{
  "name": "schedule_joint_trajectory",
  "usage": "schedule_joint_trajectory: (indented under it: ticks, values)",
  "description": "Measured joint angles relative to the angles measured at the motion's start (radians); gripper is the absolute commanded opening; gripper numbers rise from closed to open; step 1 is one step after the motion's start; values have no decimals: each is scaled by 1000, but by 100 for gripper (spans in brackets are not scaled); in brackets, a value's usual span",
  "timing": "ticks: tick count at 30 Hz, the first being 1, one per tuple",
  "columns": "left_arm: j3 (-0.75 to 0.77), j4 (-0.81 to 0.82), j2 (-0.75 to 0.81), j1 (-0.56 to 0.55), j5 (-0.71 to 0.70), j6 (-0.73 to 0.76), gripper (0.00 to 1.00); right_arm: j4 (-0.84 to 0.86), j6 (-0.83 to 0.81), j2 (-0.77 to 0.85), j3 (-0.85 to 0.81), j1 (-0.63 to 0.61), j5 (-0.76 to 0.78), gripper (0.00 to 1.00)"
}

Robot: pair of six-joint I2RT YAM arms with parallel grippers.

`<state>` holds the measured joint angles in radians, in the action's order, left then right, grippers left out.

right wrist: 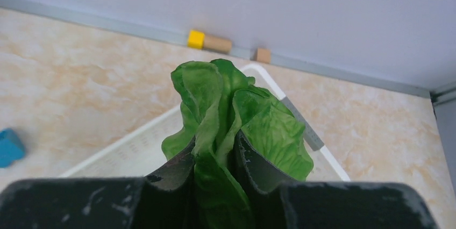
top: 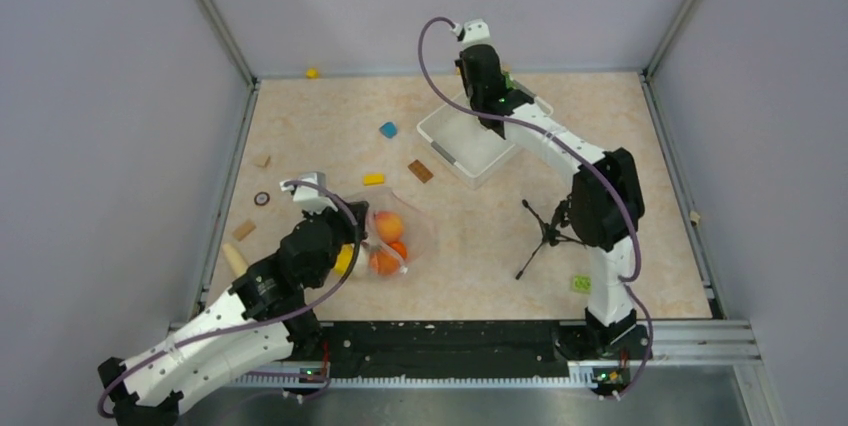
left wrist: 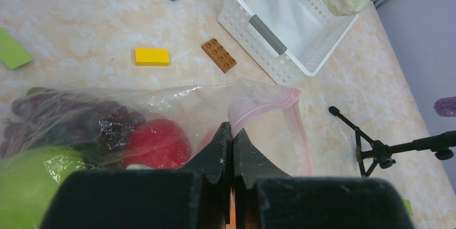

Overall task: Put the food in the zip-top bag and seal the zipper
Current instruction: Pick up the fake vegetable from the bin, then place the fake vegetable in the zipper food storage bag.

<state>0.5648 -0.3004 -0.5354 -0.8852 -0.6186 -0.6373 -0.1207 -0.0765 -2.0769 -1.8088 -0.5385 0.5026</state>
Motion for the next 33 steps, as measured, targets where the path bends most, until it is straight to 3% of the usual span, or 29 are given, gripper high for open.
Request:
schedule_joint_trajectory:
  ticks: [5, 13, 25, 33]
  values:
    - [6, -18, 21, 0, 21, -23, 0, 130, 1, 147, 101, -50, -15, 5]
    - [129, -57, -20, 0, 168, -66, 0, 287, 90, 457, 360, -92, -187, 2]
    - [569, -269, -354, 0, 399, -178, 0, 603, 307, 994, 764, -109, -533, 0]
    - [642, -364, -499, 0, 417, -184, 0, 796, 430, 1111, 975, -109, -705, 0]
